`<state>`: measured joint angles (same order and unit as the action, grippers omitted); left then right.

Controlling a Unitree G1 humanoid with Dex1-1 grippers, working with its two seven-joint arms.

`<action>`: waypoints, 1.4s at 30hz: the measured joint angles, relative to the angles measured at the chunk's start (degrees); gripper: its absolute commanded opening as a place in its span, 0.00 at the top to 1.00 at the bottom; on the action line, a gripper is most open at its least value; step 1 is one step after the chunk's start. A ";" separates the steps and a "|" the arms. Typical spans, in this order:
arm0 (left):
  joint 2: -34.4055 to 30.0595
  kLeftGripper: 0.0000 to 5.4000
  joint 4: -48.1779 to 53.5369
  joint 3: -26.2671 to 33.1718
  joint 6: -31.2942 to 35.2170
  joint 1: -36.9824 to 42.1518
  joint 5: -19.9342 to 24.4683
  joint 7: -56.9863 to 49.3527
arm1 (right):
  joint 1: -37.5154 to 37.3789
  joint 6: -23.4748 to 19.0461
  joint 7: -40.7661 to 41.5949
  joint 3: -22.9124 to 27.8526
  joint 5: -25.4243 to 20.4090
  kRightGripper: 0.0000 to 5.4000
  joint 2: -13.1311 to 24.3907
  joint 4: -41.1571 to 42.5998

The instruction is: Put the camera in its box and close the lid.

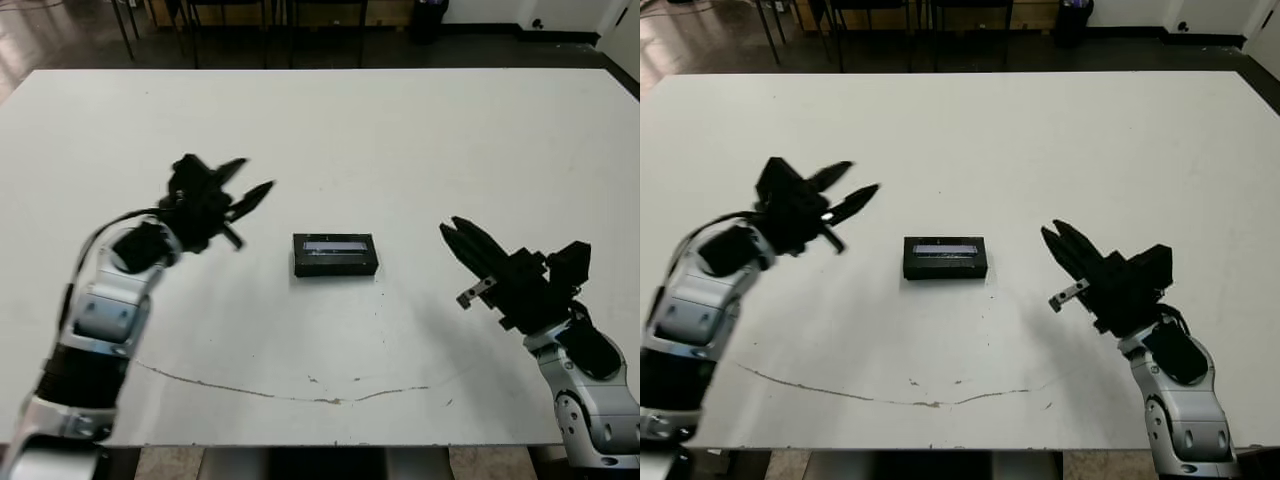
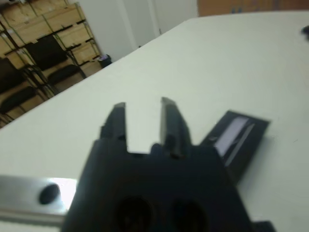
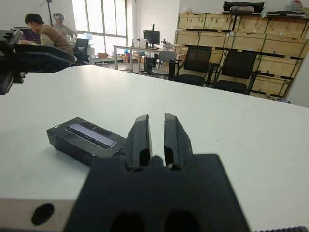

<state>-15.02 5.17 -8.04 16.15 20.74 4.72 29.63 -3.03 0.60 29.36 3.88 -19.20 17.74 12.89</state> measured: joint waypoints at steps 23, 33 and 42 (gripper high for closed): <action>7.13 1.00 -4.96 -16.90 9.74 -0.17 -14.54 -8.05 | -1.18 0.32 -0.83 0.18 -0.09 1.00 0.00 1.27; 5.41 1.00 -7.17 -16.09 13.01 1.72 -12.43 -2.04 | -1.18 0.58 -0.18 0.16 -0.23 1.00 -0.13 0.86; 3.38 1.00 -1.50 -11.73 16.30 -2.40 -7.22 -0.55 | -1.12 0.62 -0.47 0.08 0.03 1.00 -0.33 0.90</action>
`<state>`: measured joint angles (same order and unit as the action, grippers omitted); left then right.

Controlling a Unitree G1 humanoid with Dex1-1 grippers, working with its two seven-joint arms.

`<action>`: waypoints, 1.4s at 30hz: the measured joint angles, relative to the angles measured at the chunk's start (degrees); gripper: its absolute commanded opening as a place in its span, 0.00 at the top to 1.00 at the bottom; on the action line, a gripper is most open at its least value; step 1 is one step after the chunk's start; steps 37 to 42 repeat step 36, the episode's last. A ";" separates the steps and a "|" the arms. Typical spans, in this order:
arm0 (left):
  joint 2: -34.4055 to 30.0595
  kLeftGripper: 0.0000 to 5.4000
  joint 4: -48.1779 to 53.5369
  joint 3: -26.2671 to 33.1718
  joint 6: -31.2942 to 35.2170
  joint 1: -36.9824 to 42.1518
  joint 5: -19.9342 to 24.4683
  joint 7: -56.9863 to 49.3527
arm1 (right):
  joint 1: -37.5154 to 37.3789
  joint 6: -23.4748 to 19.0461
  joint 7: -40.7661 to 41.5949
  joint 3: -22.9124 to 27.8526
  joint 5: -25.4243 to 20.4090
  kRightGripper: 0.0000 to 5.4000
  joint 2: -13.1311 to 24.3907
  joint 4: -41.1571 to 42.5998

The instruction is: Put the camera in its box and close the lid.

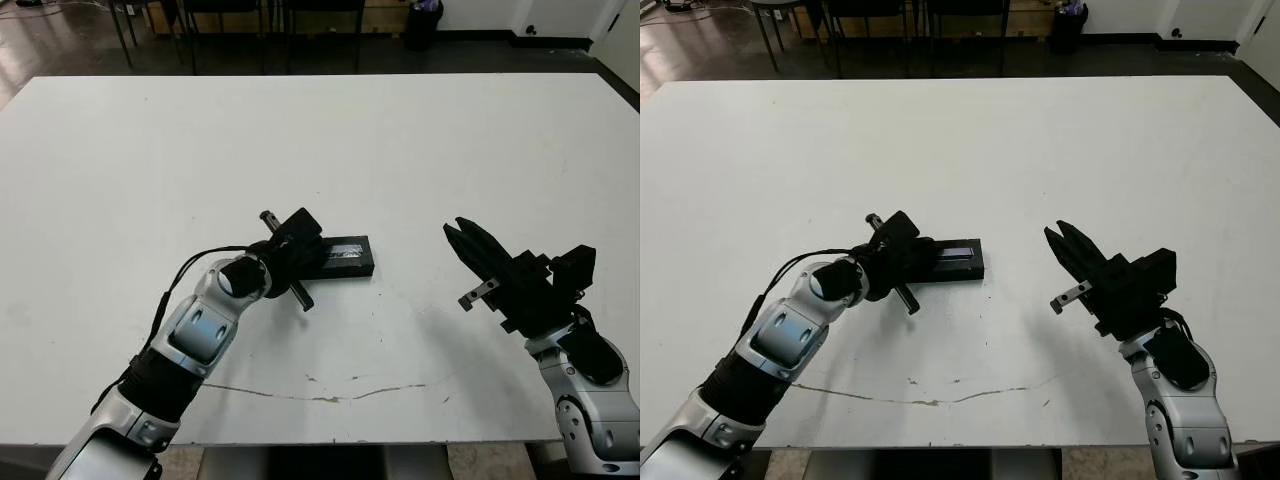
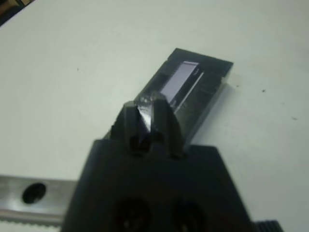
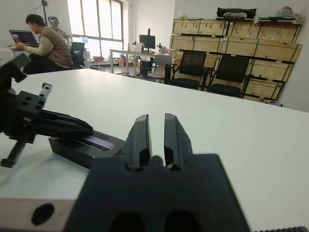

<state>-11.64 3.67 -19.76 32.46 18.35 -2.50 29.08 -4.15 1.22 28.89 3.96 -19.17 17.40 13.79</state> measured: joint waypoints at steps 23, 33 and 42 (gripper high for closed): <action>3.77 1.00 -0.51 25.68 -46.22 -9.53 4.24 -22.78 | 12.72 0.47 -10.48 -0.60 4.39 1.00 -6.42 -8.16; 7.18 1.00 -4.57 25.12 -44.12 -10.16 5.18 -24.48 | 14.25 0.99 -19.19 -2.15 11.50 1.00 -11.37 -12.69; 7.27 1.00 -4.82 25.12 -42.95 -10.23 5.42 -24.51 | 14.78 1.57 -20.48 -2.58 13.12 1.00 -12.16 -13.50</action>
